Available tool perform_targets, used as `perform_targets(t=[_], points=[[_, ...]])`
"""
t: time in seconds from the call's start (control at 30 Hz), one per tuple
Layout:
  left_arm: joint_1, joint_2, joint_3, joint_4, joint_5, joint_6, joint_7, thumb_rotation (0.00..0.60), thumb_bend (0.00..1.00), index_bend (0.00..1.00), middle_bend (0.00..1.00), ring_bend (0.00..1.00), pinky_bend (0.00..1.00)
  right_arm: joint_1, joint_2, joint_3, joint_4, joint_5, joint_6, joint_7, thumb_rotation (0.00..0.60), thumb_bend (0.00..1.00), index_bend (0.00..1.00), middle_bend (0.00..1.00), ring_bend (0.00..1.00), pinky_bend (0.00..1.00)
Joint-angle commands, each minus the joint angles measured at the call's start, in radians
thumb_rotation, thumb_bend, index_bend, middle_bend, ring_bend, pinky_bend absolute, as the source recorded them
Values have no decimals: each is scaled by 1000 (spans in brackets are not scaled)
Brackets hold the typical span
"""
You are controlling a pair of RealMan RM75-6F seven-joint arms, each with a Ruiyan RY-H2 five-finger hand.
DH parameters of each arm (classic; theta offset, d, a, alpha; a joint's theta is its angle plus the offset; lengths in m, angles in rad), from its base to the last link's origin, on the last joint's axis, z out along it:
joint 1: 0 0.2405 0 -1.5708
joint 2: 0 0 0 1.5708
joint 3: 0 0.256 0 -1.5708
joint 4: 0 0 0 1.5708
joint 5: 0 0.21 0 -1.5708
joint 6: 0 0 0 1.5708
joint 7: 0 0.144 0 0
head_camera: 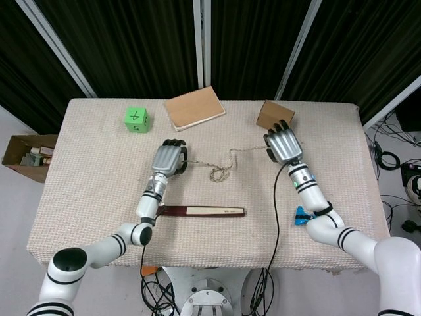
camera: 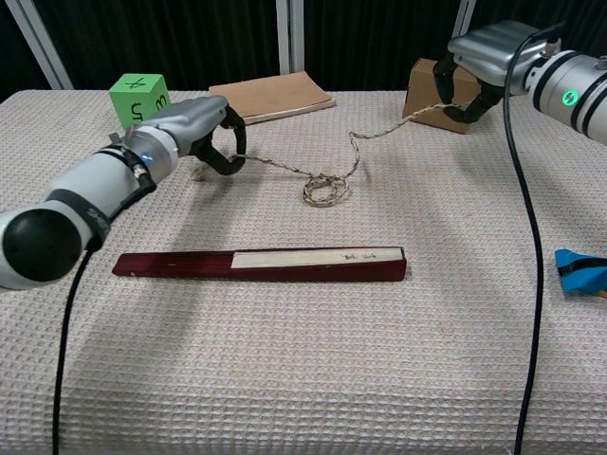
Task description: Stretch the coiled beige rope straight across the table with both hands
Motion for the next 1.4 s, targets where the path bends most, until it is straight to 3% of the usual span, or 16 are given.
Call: perform_targets(t=[0.03, 0.23, 0.4, 0.87, 1.4], points=[[115, 146, 73, -152, 57, 58, -50, 600, 459, 614, 239, 160, 165, -93, 96, -32, -126, 18, 60, -29, 600, 483, 790, 484, 227, 218], [216, 276, 132, -233, 84, 100, -77, 600, 460, 617, 239, 160, 164, -191, 156, -66, -187, 51, 106, -27, 600, 486, 791, 482, 227, 232], [261, 317, 162, -218, 106, 116, -116, 600, 458, 617, 239, 160, 164, -225, 135, -72, -138, 79, 94, 1, 600, 489, 792, 482, 227, 236], [285, 285, 193, -86, 139, 92, -154, 600, 465, 617, 239, 160, 160, -215, -21, -75, 89, 39, 44, 106, 600, 491, 792, 477, 227, 236], [309, 271, 185, -2, 142, 79, -188, 600, 468, 617, 240, 161, 160, -254, -75, -72, 211, 31, 20, 170, 600, 492, 791, 472, 227, 236]])
